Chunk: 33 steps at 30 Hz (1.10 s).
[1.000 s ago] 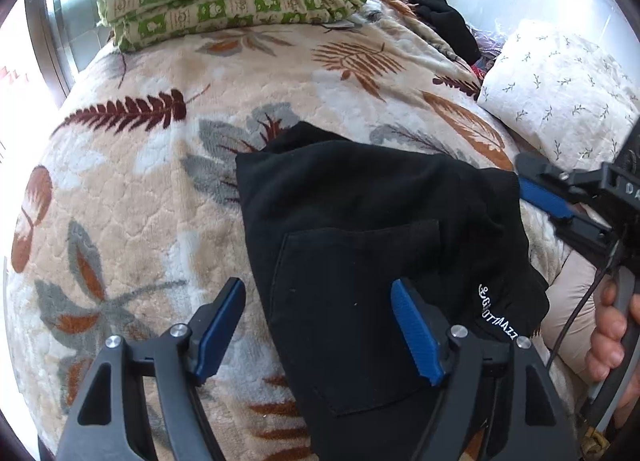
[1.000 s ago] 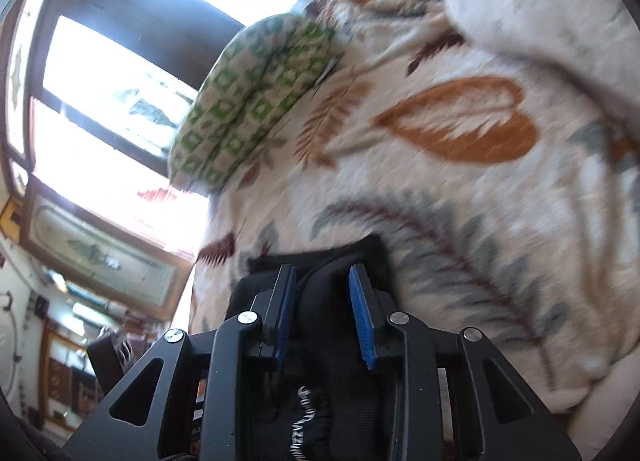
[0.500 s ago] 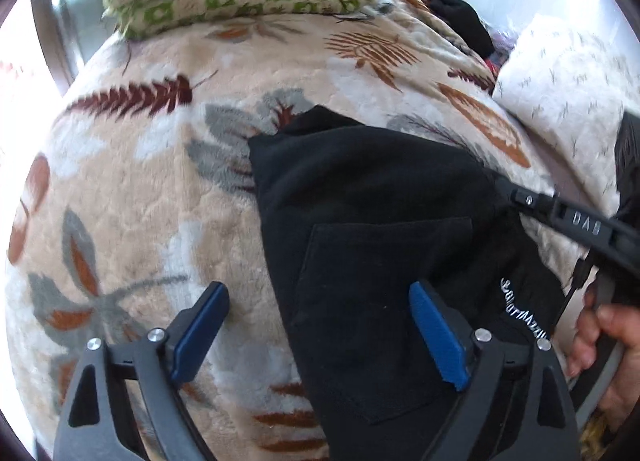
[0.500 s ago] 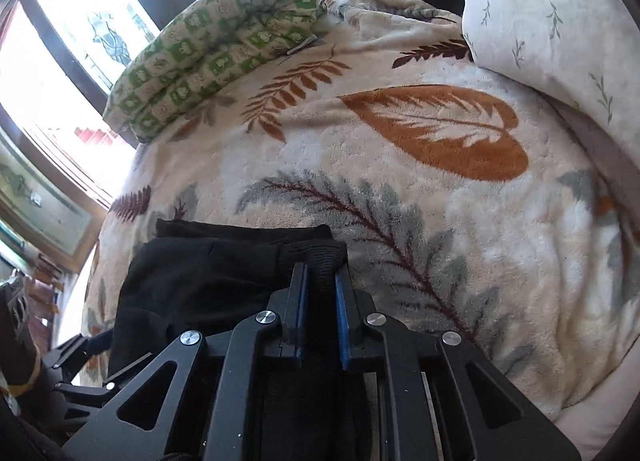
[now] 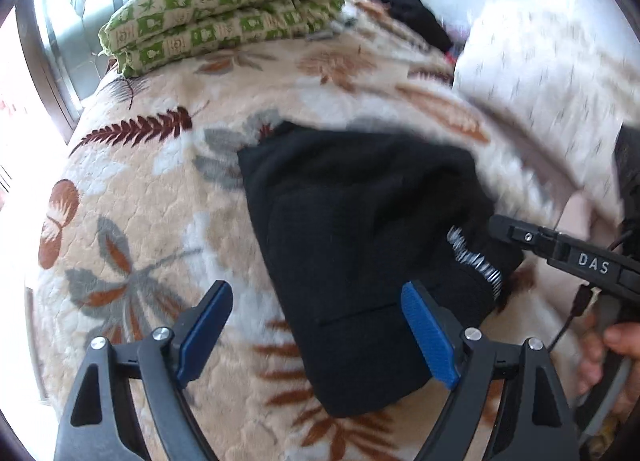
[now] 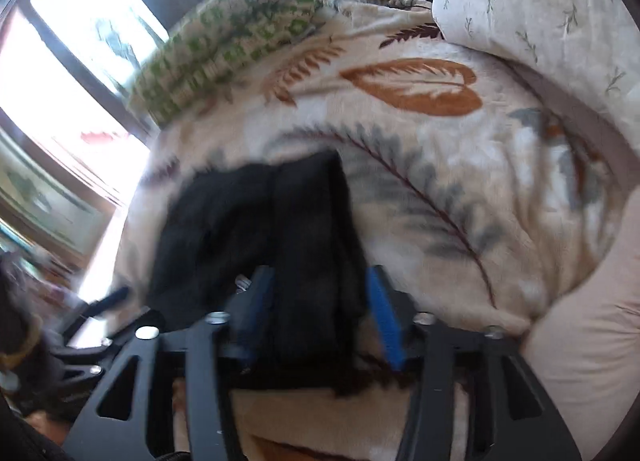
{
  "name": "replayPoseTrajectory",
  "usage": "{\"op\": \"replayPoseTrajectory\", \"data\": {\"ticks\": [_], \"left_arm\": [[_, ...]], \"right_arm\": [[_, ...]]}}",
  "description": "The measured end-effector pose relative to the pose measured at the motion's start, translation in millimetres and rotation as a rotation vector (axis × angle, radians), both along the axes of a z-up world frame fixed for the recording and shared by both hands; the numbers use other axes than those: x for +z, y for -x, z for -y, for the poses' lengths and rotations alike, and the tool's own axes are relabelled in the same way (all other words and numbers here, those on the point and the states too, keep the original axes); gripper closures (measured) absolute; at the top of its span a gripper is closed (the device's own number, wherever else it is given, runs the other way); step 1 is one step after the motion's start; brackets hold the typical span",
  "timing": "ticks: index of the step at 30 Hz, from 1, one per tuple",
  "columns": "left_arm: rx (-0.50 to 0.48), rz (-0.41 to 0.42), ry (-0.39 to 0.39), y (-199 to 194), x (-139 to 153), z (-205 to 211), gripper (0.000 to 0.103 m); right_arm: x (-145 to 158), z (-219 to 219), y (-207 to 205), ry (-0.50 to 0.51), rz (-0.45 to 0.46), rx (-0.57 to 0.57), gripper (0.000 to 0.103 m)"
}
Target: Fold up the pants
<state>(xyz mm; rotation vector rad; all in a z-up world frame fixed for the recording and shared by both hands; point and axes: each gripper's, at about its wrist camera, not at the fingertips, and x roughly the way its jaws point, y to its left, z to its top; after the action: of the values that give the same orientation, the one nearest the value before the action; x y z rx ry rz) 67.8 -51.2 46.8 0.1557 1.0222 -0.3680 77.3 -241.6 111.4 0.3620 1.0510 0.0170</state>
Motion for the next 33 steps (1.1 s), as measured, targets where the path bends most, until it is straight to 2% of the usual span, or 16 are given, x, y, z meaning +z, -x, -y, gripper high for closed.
{"op": "replayPoseTrajectory", "data": {"ticks": [2, 4, 6, 12, 15, 17, 21, 30, 32, 33], "left_arm": [[0.006, -0.031, -0.006, 0, -15, -2, 0.015], [0.045, -0.060, 0.040, 0, -27, -10, 0.013], [0.072, -0.068, 0.083, 0, -32, -16, 0.012], [0.081, -0.044, 0.083, 4, -15, -15, 0.013], [0.084, -0.031, 0.071, 8, -6, -14, 0.014], [0.074, -0.013, 0.053, 13, 0, -11, 0.014], [0.060, -0.001, 0.040, 23, 8, -9, 0.014], [0.054, 0.017, 0.032, 42, 18, -12, 0.014], [0.053, 0.022, 0.034, 45, 21, -14, 0.014], [0.053, 0.023, 0.035, 46, 22, -14, 0.014]], "right_arm": [[-8, -6, 1, 0.071, -0.003, 0.038, 0.070], [-14, -6, 3, 0.089, 0.007, 0.052, 0.070], [-16, -5, 3, 0.104, 0.013, 0.056, 0.066], [-7, 9, 6, 0.015, 0.015, 0.000, 0.059], [8, 5, 12, 0.040, 0.051, 0.010, 0.056], [18, 3, 17, 0.055, 0.072, 0.010, 0.048], [33, 4, 28, 0.030, 0.094, -0.023, 0.044], [39, -5, 50, 0.051, 0.066, -0.003, 0.041], [41, -7, 54, 0.060, 0.068, 0.004, 0.032], [43, -9, 55, 0.066, 0.074, 0.007, 0.031]]}}
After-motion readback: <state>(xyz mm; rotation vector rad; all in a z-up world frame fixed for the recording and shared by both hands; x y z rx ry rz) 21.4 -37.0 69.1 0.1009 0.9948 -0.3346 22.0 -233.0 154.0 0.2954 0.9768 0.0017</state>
